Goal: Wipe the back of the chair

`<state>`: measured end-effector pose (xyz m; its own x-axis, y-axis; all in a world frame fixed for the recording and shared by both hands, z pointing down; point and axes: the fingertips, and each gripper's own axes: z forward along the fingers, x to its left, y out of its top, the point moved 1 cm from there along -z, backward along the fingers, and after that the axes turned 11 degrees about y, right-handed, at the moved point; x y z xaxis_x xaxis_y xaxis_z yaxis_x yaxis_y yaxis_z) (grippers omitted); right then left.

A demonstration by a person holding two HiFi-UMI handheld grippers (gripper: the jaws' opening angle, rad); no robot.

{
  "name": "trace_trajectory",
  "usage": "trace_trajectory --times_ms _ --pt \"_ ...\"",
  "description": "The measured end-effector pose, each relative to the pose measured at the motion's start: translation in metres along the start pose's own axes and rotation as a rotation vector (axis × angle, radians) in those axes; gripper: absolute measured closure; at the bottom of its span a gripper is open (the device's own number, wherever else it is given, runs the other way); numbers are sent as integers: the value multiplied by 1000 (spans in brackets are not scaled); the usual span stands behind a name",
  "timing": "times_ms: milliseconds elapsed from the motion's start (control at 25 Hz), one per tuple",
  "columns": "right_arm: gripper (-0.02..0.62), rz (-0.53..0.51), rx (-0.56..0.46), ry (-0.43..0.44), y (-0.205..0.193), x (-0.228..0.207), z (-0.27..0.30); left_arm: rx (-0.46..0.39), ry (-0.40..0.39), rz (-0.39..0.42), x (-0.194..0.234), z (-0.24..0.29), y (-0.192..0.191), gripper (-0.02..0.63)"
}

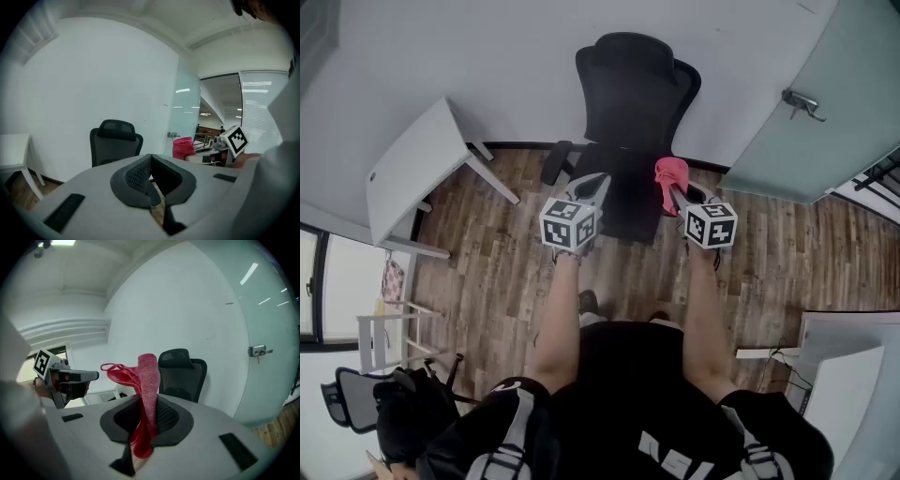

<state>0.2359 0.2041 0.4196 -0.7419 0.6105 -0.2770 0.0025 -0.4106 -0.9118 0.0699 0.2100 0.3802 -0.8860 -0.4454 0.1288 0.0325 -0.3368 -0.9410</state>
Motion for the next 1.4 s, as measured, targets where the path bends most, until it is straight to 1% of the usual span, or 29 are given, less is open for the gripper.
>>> trace_trajectory --times_ms 440,680,880,1080,1200,1400 --pt "522 7 26 -2 -2 32 41 -4 1 -27 52 -18 -5 581" --pt "520 25 24 -13 -5 59 78 -10 5 -30 97 -34 -7 581" --pt "520 39 13 -30 -6 90 114 -14 -2 -27 142 -51 -4 581" --pt "520 48 33 -65 -24 113 140 -4 -24 -40 173 -61 -9 581" --pt "520 21 44 -90 -25 116 147 2 -34 -53 182 -60 -15 581" --pt "520 2 13 -137 -10 101 151 -2 -37 -78 191 -49 -19 581"
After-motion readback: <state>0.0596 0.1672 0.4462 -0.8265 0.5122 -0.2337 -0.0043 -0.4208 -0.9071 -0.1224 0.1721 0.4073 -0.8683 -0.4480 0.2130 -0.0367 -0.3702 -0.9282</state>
